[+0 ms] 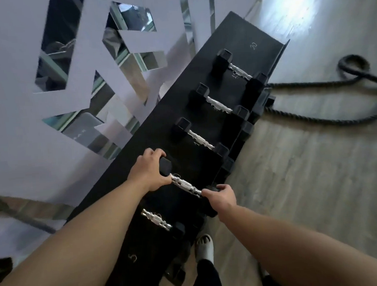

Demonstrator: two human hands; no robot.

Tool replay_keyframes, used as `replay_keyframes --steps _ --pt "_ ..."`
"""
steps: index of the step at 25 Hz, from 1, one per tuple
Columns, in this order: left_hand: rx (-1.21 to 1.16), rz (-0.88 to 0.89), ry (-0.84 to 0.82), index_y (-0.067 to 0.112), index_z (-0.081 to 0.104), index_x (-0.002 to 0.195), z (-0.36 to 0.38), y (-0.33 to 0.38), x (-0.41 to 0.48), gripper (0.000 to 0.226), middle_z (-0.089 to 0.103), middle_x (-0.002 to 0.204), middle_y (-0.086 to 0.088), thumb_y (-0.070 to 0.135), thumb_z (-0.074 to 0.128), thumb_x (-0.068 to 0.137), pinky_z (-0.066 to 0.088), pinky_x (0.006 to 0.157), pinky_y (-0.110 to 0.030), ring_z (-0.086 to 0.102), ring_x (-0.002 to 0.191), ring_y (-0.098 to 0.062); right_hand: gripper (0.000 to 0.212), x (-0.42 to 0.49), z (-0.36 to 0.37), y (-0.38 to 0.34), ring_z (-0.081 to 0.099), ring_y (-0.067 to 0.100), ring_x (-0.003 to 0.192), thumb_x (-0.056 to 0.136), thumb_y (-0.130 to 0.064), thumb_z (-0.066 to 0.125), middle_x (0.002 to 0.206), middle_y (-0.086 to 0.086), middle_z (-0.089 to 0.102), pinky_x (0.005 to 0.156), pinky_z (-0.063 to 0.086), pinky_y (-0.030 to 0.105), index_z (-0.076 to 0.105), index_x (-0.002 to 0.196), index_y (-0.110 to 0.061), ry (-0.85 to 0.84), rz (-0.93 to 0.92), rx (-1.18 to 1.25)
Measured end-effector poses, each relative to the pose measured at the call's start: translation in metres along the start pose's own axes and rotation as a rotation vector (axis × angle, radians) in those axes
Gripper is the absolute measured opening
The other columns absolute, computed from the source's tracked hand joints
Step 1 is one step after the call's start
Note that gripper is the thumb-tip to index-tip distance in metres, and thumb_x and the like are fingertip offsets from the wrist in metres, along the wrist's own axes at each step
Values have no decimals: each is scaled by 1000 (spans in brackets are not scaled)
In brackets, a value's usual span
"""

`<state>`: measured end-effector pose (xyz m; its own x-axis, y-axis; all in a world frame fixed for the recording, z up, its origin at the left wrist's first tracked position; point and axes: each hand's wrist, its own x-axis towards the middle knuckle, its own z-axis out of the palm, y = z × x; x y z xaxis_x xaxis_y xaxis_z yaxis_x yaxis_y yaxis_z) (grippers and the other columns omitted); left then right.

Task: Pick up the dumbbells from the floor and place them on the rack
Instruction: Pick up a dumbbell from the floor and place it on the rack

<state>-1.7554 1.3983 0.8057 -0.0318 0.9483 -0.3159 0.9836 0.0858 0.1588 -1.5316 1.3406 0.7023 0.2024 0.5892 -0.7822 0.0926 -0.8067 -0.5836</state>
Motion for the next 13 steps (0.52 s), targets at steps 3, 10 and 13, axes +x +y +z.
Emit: replay_keyframes --steps 3,10,13 --pt "38 63 -19 34 45 123 7 -25 40 68 41 118 2 48 84 69 55 76 -39 48 102 -23 75 21 38 -8 72 19 90 61 -43 87 106 -1 71 71 57 30 65 129 -20 39 17 20" --pt "-17 54 -116 38 40 115 39 -61 95 67 40 115 3 48 86 67 54 74 -36 48 98 -21 69 60 70 -19 66 9 75 73 -32 88 103 1 70 53 44 20 64 136 -16 130 33 -42" --pt "-18 48 -158 40 38 114 53 -65 105 67 38 115 4 48 86 68 52 73 -35 47 99 -20 69 67 75 -17 70 20 91 76 -32 87 121 7 65 75 60 30 64 138 -15 139 60 -81"
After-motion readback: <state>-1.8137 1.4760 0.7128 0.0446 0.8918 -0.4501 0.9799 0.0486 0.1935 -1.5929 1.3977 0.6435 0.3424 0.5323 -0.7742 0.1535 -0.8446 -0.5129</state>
